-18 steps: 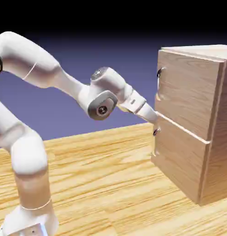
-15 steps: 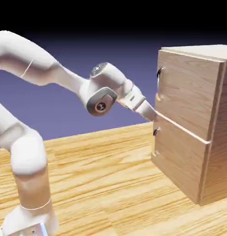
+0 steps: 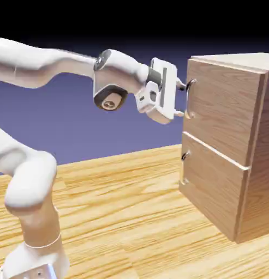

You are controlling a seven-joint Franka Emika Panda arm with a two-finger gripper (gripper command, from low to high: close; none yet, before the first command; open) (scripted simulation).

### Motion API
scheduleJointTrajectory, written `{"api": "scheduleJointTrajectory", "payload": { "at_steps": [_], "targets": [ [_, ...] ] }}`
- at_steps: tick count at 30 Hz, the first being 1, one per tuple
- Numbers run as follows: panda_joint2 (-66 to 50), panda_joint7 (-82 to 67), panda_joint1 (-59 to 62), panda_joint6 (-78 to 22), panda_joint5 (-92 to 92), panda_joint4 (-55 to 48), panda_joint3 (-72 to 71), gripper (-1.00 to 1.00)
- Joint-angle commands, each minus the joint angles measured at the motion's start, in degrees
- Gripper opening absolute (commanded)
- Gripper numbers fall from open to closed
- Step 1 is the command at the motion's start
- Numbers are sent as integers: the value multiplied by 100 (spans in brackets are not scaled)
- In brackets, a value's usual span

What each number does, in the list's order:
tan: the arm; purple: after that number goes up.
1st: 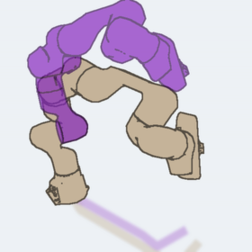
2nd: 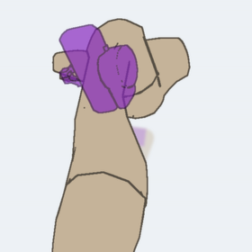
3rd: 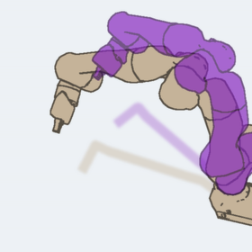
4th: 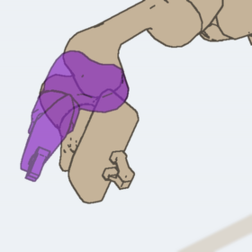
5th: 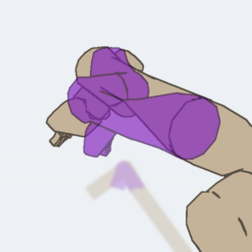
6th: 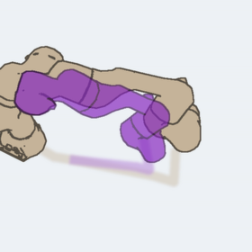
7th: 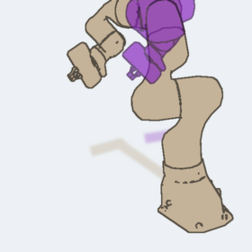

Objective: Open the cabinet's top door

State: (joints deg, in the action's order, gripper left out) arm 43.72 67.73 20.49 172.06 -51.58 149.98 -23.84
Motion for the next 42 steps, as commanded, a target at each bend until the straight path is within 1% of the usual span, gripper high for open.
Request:
{"api": "scheduleJointTrajectory", "payload": {
  "at_steps": [1,42],
  "targets": [
    [53,122,102,-9,-250,-53,-115,0],
    [2244,5128,4297,-395,-10468,-2236,-4839,0]
  ]
}}
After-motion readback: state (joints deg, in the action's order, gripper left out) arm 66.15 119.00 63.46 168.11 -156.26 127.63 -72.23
